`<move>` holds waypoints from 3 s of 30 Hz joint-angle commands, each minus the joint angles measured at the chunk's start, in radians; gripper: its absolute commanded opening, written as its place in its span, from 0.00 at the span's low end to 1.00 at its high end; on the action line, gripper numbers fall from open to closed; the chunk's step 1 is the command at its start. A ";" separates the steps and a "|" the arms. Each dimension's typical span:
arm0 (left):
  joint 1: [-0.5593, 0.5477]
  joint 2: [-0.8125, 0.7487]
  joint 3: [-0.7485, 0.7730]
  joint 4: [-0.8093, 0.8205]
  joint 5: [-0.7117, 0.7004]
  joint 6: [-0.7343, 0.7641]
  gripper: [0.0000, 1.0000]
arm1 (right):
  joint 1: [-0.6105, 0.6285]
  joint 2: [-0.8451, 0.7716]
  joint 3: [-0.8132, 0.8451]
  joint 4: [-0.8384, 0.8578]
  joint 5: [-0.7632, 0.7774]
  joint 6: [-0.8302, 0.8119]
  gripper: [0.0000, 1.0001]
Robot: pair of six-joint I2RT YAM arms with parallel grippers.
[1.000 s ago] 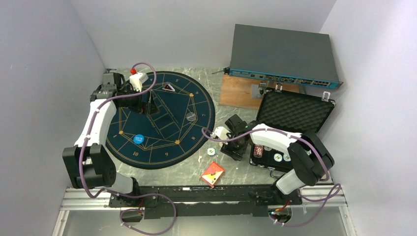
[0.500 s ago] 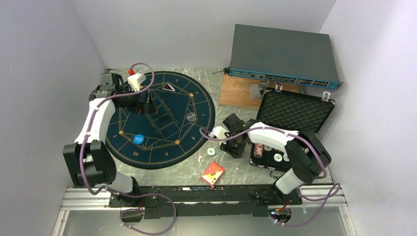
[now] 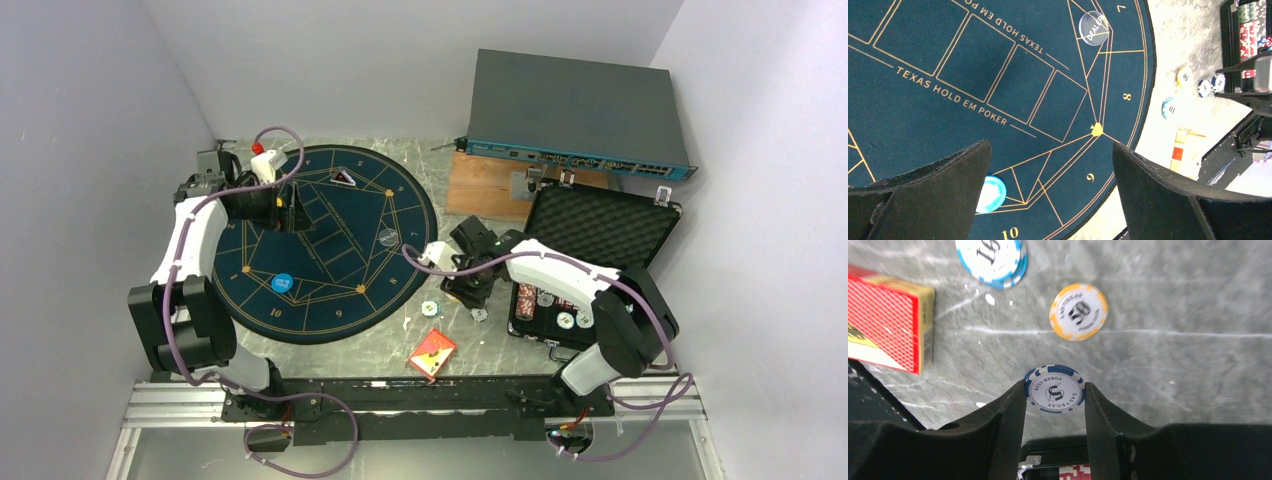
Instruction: Distribute texas hold em gaming equipment
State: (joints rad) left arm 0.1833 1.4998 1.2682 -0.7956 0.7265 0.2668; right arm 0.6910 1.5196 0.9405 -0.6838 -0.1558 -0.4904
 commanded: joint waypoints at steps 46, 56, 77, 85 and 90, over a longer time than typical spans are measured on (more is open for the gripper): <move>0.317 0.000 0.039 -0.017 0.202 0.006 0.96 | 0.221 0.606 1.080 -0.147 -0.070 -0.009 0.98; 0.234 -0.088 -0.051 0.024 0.148 0.000 0.96 | 0.069 0.140 0.407 -0.175 0.022 0.012 0.89; 0.215 -0.161 -0.063 0.007 0.120 -0.029 0.93 | 0.033 0.050 0.016 -0.025 0.093 0.097 0.74; 0.215 -0.136 -0.061 0.013 0.121 -0.038 0.93 | 0.032 0.095 -0.021 0.007 0.075 0.096 0.64; 0.215 -0.113 -0.045 0.018 0.126 -0.050 0.93 | 0.035 0.136 -0.053 0.024 0.078 0.085 0.58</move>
State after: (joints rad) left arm 0.4015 1.3708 1.1858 -0.7887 0.8398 0.2222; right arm 0.7250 1.6196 0.9123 -0.6926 -0.0715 -0.4084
